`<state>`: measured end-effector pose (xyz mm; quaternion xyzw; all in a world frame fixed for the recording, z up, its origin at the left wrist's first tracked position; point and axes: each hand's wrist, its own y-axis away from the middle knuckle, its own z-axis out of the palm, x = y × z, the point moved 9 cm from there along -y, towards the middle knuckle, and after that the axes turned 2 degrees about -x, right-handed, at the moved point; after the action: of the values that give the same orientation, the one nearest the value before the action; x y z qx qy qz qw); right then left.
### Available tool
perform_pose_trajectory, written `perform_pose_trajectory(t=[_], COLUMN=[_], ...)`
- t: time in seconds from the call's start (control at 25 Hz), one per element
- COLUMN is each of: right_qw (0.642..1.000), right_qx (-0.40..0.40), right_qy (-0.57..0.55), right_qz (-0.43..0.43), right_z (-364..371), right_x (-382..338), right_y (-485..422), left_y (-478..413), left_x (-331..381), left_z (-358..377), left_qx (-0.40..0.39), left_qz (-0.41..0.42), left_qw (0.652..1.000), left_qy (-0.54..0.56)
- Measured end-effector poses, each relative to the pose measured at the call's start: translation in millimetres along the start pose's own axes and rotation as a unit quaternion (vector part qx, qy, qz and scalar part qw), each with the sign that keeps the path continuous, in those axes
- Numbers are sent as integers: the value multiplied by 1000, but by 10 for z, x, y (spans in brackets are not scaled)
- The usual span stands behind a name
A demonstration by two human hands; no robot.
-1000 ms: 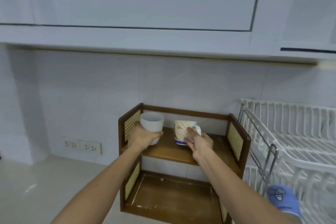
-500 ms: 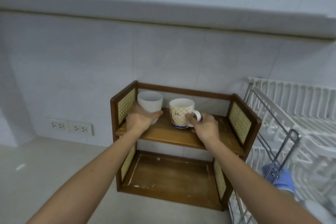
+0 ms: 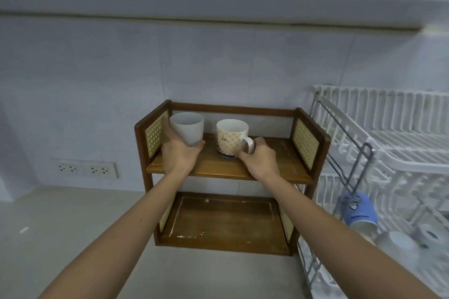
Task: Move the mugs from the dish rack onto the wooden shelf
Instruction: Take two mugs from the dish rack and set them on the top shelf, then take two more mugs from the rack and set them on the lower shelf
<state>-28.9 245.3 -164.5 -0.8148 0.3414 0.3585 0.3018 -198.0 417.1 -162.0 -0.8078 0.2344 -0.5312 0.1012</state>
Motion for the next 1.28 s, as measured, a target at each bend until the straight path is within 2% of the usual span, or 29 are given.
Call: perform_pose_trajectory(t=[0.08, 0.16, 0.28, 0.36, 0.48, 0.52, 0.56, 0.6, 0.64, 0.72, 0.76, 0.84, 0.88, 0.96, 1.04, 1.16, 1.2, 1.28], right_qw=[999, 994, 975, 965, 979, 980, 971, 943, 895, 787, 753, 708, 692, 654, 617, 552, 549, 607], right_qx=[-8, -25, 5, 35, 37, 25, -1, -40, -91, -182, -210, -233, -239, -239, -233, -236, -232, -218], right_qy=[-4, 27, 60, 90, 143, 176, 233, 328, 437, 586, 619, 660, 674, 711, 743, 778, 777, 740], right_qz=[-33, -100, -212, -243, -143, -90, -45, -26, -29, -61, -78, -96, -100, -100, -115, -187, -202, -191], right_z=[-118, -240, -628, -980, -1592, -1778, -1909, -1976, -1966, -1853, -1782, -1700, -1683, -1534, -1524, -1503, -1535, -1686], right_x=[-58, -26, 239, 612, 1383, 1662, 1923, 2146, 2330, 2569, 2631, 2750, 2822, 2841, 2931, 2976, 2964, 2887], right_y=[259, 668, 1437, 1826, 1868, 1777, 1675, 1580, 1488, 1351, 1292, 1165, 1099, 1011, 996, 1000, 988, 928], left_y=[260, 664, 1476, 2085, 2973, 3207, 3367, 3441, 3431, 3318, 3272, 3262, 3286, 3240, 3265, 3215, 3193, 3171], left_x=[136, 295, 511, 693, 1125, 1260, 1363, 1443, 1477, 1340, 1193, 972, 910, 738, 717, 722, 744, 840], left_z=[-49, -24, 119, 288, 744, 927, 1133, 1388, 1655, 2210, 2468, 2876, 3031, 3120, 3169, 3092, 3029, 2869], left_qx=[35, 35, -20, -58, -178, -215, -242, -265, -287, -350, -387, -440, -455, -463, -438, -391, -363, -303], left_qz=[38, 110, 217, 303, 443, 477, 489, 471, 418, 249, 173, 94, 73, 43, 20, 1, 1, 11], left_qw=[999, 993, 974, 947, 868, 840, 826, 833, 857, 903, 905, 882, 872, 873, 893, 918, 930, 951], left_qy=[2, 7, 62, 88, 135, 142, 138, 122, 91, 8, -41, -138, -164, -145, -99, -61, -62, -61])
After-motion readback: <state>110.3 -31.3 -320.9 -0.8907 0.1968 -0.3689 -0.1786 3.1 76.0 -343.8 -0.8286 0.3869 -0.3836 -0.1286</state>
